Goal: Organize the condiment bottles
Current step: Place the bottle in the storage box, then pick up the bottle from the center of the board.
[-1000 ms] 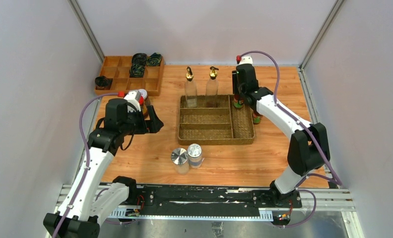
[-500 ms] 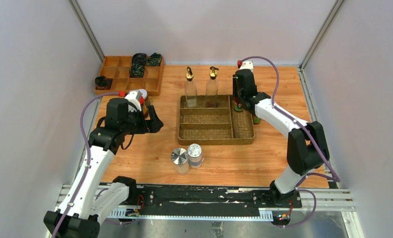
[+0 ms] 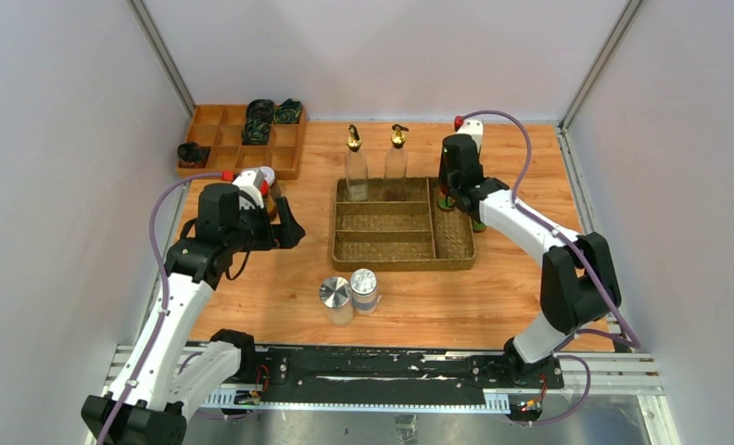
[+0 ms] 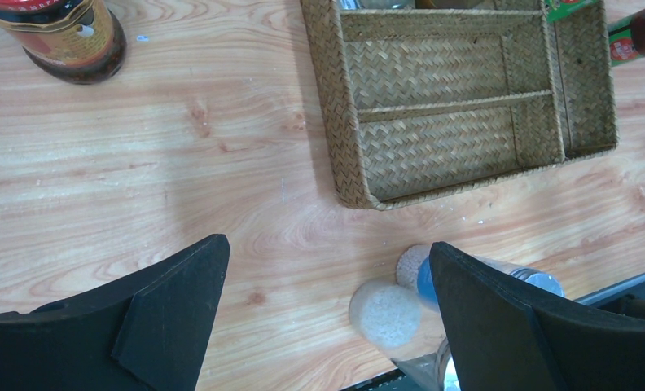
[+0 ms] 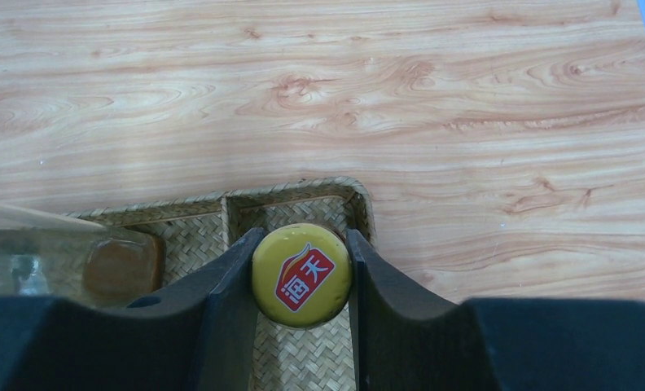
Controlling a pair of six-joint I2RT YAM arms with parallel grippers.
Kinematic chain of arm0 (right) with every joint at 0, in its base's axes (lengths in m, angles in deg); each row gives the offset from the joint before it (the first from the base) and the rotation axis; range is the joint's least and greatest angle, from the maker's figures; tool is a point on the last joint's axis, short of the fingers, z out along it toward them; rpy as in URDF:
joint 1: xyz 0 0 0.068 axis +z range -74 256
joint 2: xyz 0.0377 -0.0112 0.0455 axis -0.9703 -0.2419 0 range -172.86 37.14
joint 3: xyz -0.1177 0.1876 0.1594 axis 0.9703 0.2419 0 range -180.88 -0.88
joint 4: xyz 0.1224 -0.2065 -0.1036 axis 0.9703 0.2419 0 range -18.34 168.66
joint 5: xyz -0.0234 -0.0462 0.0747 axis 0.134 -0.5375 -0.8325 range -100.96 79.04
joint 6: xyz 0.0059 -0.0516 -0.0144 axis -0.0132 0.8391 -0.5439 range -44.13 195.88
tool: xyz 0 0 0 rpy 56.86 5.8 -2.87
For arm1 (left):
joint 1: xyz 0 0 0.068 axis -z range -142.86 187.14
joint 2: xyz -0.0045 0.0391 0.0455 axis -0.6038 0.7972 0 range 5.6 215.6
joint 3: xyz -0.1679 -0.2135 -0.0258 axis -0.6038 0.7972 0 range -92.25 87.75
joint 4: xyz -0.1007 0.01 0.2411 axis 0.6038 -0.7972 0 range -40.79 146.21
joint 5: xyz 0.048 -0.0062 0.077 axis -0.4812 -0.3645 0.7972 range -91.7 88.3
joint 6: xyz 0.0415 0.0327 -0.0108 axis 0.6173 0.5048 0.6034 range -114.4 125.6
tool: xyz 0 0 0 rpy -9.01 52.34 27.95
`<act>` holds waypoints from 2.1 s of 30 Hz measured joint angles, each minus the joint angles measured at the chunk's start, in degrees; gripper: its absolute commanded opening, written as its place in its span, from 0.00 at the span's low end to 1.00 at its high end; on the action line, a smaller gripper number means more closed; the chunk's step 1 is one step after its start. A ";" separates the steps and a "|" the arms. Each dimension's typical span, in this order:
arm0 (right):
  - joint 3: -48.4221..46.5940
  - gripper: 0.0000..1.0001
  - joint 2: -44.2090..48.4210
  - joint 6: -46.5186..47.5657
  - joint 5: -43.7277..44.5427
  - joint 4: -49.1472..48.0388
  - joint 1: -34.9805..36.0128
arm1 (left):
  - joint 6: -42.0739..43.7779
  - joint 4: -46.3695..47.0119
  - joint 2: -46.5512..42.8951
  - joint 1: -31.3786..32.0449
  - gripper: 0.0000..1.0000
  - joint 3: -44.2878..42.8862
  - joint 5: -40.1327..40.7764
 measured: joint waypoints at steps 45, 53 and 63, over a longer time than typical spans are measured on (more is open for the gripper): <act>12.83 0.75 35.34 -2.69 1.84 23.89 -5.66 | -1.33 -0.59 -3.85 0.02 0.99 0.02 -0.94; 14.25 0.74 31.10 -2.25 -5.92 19.04 -10.27 | -1.33 -0.66 -4.28 0.02 0.99 0.02 -0.94; 14.53 0.72 25.40 -1.29 -11.23 12.94 -11.82 | -1.29 -0.63 -3.80 0.00 0.99 0.02 -0.92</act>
